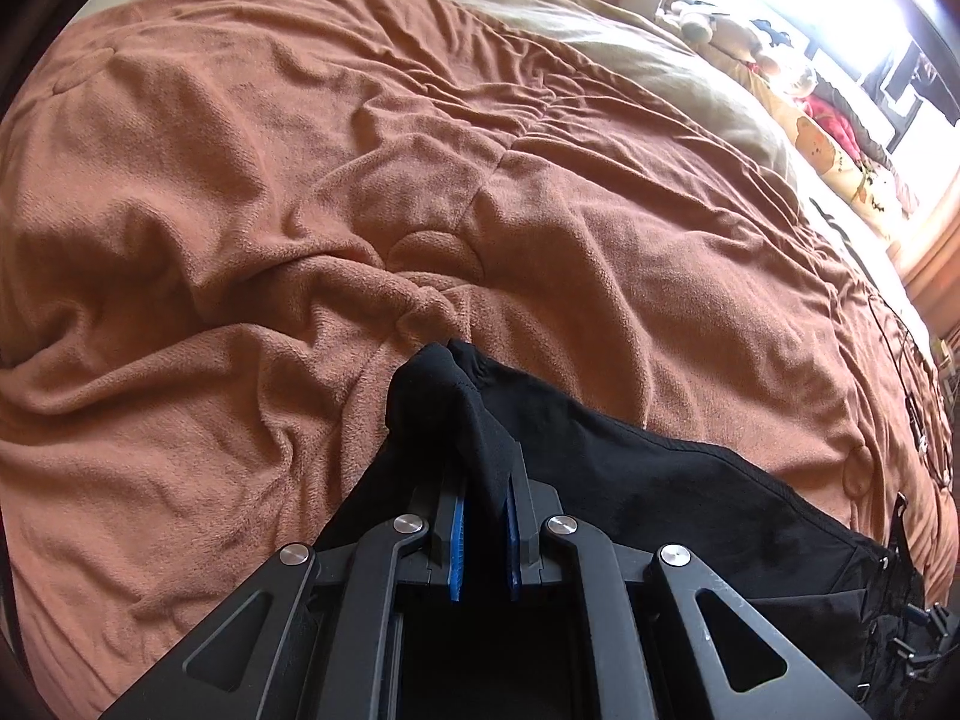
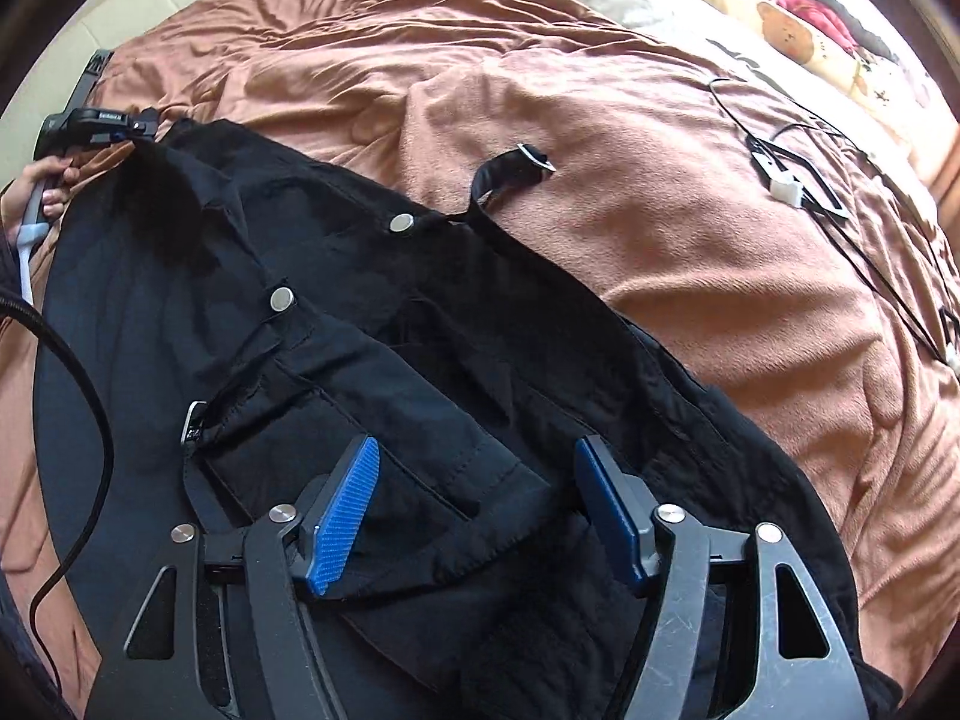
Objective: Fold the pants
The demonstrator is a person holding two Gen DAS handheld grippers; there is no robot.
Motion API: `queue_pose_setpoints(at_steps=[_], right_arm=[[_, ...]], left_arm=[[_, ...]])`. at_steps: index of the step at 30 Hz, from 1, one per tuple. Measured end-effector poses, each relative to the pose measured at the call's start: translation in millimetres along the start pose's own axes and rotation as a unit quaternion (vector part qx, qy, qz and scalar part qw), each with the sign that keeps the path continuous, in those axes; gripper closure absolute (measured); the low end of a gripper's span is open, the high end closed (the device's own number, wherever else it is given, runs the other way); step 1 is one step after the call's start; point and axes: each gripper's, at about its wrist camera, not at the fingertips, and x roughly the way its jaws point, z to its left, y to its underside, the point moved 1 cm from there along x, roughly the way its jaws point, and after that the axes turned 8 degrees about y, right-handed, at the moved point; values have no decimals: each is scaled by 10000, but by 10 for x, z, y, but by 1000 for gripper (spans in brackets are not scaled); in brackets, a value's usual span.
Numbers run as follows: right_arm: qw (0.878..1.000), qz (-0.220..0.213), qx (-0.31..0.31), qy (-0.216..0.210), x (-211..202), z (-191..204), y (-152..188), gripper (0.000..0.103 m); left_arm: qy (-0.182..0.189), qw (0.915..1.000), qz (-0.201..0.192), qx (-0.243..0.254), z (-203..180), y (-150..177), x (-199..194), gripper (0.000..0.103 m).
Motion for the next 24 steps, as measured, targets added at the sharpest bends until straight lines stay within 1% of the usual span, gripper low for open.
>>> queue_pose_setpoints(at_steps=[1, 4, 6, 7, 8, 9, 11, 12, 13, 15, 16, 18, 19, 20, 24], right_arm=[[9999, 80, -86, -12, 64, 33, -21, 44], [9987, 385, -347, 31, 239, 128, -54, 44], [9982, 447, -405, 12, 298, 150, -88, 44], [9981, 479, -387, -16, 317, 149, -113, 45], [9979, 524, -374, -29, 337, 153, -130, 49], [9978, 547, -387, -25, 350, 164, -140, 51], [9972, 560, -496, 9, 371, 212, -157, 66], [9968, 553, -567, 59, 362, 236, -169, 72], [9966, 532, -625, 125, 352, 253, -183, 86], [9966, 477, -638, 225, 332, 267, -200, 91], [9968, 435, -628, 222, 323, 286, -203, 96], [9968, 349, -662, 281, 296, 339, -200, 97], [9967, 311, -672, 319, 288, 362, -200, 98], [9968, 273, -662, 348, 273, 380, -199, 98], [9971, 88, -585, 475, 129, 367, -192, 98]], left_arm=[[-6, 10000, 10, 13, -3, -5, 1, 93], [52, 10000, 12, -45, -5, -19, -18, 91], [118, 9999, 7, -124, -1, -36, -36, 89], [168, 9997, 17, -176, 13, -42, -51, 86], [220, 9995, 21, -230, 20, -48, -67, 80], [265, 9992, 4, -288, 36, -52, -94, 76], [271, 9991, -90, -321, 49, -61, -157, 63], [278, 9991, -121, -306, 51, -64, -182, 61], [305, 9990, -136, -298, 47, -63, -196, 60], [389, 9986, -116, -328, 48, -64, -175, 60], [403, 9986, -50, -343, 44, -62, -138, 60], [437, 9984, 8, -359, 36, -71, -73, 76], [443, 9984, 38, -357, 17, -74, -46, 97], [402, 9986, 49, -345, -4, -83, -31, 101], [251, 9996, -133, -38, -146, -144, -84, 102]])
